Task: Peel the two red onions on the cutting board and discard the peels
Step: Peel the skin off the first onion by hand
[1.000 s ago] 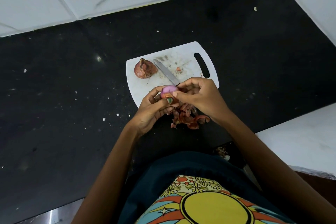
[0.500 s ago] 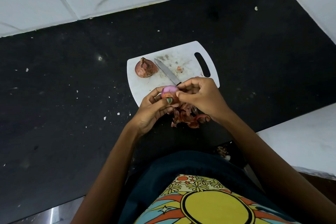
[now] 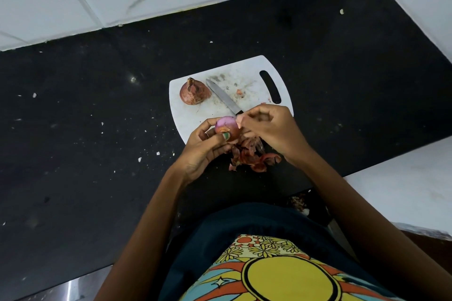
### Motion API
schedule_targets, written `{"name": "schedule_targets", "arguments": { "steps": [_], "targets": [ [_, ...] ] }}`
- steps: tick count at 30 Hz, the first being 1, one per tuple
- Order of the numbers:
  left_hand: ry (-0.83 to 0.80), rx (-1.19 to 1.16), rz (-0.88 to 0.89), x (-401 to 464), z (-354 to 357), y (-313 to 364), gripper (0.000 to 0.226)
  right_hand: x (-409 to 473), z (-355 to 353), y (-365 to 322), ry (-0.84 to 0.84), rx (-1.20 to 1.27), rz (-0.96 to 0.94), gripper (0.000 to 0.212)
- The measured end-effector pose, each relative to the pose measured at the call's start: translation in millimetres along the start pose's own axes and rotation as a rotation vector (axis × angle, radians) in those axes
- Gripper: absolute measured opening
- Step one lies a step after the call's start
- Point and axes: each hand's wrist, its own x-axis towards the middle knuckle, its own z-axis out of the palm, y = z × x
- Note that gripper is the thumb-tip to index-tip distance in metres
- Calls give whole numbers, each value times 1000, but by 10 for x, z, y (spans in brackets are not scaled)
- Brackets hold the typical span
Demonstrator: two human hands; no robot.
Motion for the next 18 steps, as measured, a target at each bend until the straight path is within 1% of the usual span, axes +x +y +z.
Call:
{"name": "schedule_targets", "arguments": {
  "steps": [2, 3, 7, 9, 11, 13, 14, 16, 18],
  "targets": [
    [-7, 29, -1, -7, -5, 7, 38, -6, 9, 6, -3, -52, -42, 19],
    [-7, 42, -3, -5, -5, 7, 38, -11, 18, 5, -3, -54, -47, 18],
    [-34, 10, -15, 10, -28, 6, 46, -4, 31, 21, 54, 111, 53, 18],
    [-68, -33, -29, 8, -35, 7, 53, 5, 15, 57, 115, 133, 85, 19],
    [-101, -69, -38, 6, -29, 7, 55, 25, -10, 156, 171, -10, 85, 17],
    [-121, -86, -44, 10, -24, 10, 62, 34, -28, 275, 177, -240, 73, 11],
    [-124, -90, -45, 12, -22, 13, 63, 37, -32, 329, 165, -334, 68, 9],
    [-114, -104, -45, 18, -23, 11, 59, 30, -32, 405, 107, -460, 65, 6],
    [-106, -119, -47, 21, -20, 1, 55, 24, -26, 441, 39, -568, 48, 9]
  ]
}}
